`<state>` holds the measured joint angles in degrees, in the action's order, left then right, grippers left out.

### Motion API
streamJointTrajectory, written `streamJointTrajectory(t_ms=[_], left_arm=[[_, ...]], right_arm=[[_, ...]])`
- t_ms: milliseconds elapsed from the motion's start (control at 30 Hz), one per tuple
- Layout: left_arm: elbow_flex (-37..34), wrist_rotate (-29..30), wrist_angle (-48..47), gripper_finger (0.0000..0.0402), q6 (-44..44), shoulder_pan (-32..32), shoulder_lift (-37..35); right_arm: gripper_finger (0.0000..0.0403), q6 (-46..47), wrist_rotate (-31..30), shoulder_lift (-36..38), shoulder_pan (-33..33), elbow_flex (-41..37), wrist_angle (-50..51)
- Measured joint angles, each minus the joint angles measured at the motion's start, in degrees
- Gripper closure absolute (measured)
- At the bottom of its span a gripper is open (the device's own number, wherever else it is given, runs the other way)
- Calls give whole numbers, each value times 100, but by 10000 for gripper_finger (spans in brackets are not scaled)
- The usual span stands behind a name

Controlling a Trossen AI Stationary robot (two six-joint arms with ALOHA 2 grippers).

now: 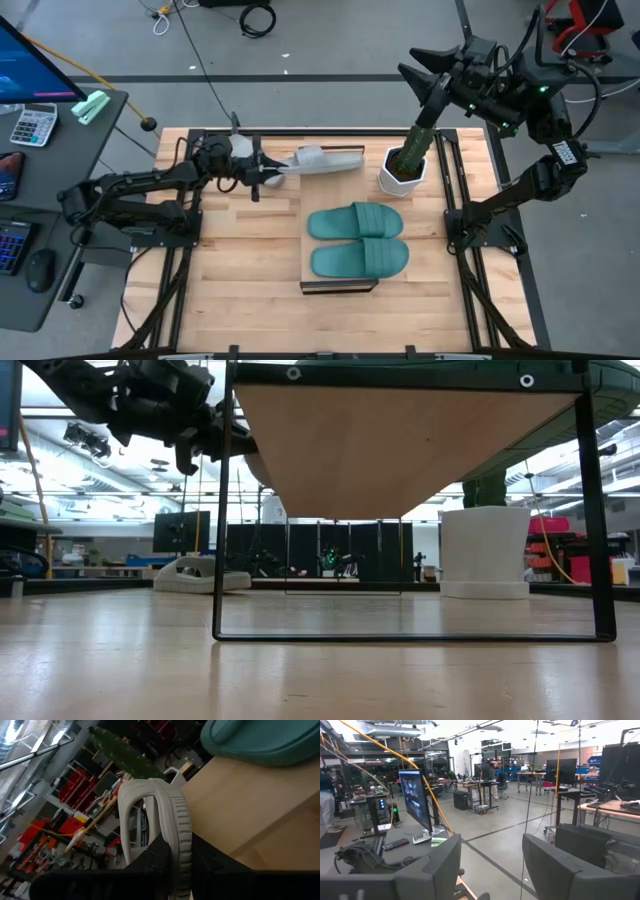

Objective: Pick and place slides into the shelf
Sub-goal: Put the bottom gray slide on the shelf

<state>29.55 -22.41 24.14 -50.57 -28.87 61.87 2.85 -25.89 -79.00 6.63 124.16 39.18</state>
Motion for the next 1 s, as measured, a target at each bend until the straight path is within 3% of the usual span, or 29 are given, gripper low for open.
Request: streamJointTrajectory(t_ms=[267, 1000], left_arm=[[-1, -39, 28, 357, 39, -318, 0], [1, 59, 254, 357, 46, -322, -37]], right_arm=[[186, -1, 50, 0, -2, 0, 2], [188, -2, 89, 2, -2, 0, 4]])
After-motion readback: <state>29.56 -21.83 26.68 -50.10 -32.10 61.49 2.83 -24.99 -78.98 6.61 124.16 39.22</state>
